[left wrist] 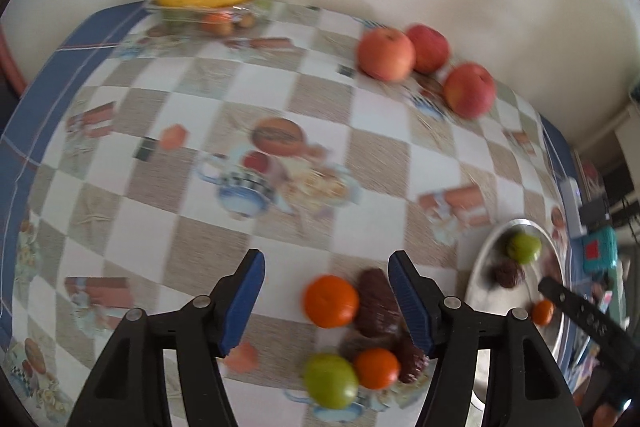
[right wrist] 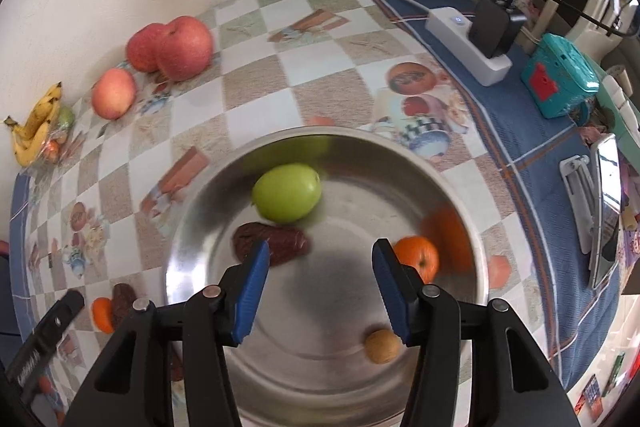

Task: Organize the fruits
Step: 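Carry the orange and green pear over the steel plate and release both, then withdraw both grippers from the plate back toward the fruit pile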

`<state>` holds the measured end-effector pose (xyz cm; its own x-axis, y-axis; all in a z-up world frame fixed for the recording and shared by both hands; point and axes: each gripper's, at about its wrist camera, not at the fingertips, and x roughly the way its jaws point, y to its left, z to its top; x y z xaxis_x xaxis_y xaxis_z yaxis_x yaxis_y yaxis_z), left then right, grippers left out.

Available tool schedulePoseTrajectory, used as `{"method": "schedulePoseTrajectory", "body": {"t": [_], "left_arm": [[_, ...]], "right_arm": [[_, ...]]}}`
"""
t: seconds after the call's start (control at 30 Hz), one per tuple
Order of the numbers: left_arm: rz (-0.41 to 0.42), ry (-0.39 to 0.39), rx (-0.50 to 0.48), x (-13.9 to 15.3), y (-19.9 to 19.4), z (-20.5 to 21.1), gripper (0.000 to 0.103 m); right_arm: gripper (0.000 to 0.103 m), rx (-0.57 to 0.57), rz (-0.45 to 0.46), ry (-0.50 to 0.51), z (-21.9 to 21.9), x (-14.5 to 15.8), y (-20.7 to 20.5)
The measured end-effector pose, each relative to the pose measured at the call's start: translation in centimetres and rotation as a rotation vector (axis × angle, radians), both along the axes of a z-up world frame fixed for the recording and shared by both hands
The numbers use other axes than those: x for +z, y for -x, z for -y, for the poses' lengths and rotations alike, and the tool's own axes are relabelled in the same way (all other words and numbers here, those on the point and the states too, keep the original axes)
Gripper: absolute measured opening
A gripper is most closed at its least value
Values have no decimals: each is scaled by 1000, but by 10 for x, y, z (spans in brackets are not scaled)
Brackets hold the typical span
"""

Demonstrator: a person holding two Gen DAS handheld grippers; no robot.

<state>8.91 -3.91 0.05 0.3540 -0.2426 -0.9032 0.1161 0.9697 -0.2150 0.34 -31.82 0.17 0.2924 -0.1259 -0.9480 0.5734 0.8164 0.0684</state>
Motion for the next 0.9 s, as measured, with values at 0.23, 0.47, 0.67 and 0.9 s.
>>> {"method": "schedulePoseTrajectory", "body": {"t": [0.23,0.47,0.67,0.9], "left_arm": [[13,-4,61,5,1,-27,68],[-7,-20,41,-1,15,-27,75],[-13,-80,51,-11,22,-27,103],[-42,-74,93,-18,18,-36,103]], "right_arm": [[55,55,29,-2,-29,13,-5],[55,68,34,-18,-46,16,4],[65,71,17,-35,-54,7,16],[86,108,76,-182,-52,-13,17]]}}
